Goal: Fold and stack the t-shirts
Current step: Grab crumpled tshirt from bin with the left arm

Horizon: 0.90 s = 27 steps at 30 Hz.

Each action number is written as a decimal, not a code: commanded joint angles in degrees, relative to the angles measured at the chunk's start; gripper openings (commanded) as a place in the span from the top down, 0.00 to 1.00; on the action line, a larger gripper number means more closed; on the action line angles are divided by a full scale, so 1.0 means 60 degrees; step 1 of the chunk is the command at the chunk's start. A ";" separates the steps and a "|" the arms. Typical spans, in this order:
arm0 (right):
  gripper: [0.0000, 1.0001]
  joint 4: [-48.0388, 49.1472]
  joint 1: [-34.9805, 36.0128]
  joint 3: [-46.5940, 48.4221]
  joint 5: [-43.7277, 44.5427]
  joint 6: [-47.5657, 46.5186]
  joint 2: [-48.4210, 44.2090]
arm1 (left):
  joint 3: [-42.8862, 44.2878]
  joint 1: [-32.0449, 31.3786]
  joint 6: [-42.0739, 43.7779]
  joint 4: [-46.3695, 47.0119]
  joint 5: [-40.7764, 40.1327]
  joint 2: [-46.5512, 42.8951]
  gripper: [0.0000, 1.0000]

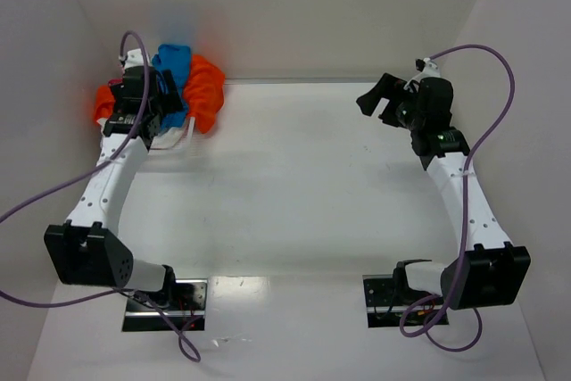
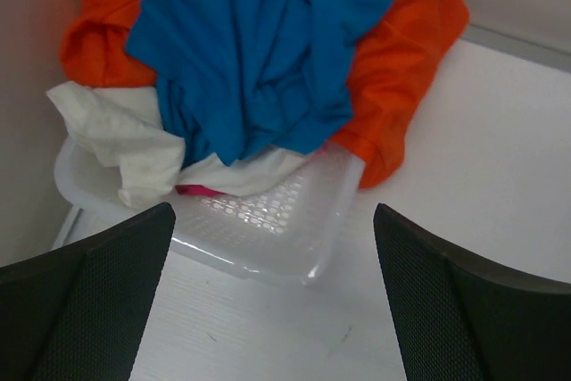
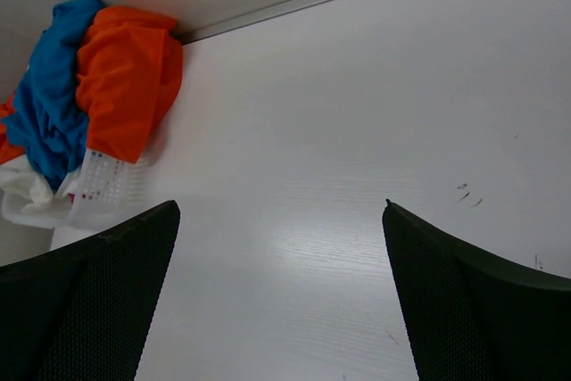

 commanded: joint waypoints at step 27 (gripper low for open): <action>0.00 0.0653 0.0133 -0.0623 0.0097 -0.0116 -0.0550 | 0.1938 0.1866 -0.1012 0.2773 -0.0338 0.5274 0.10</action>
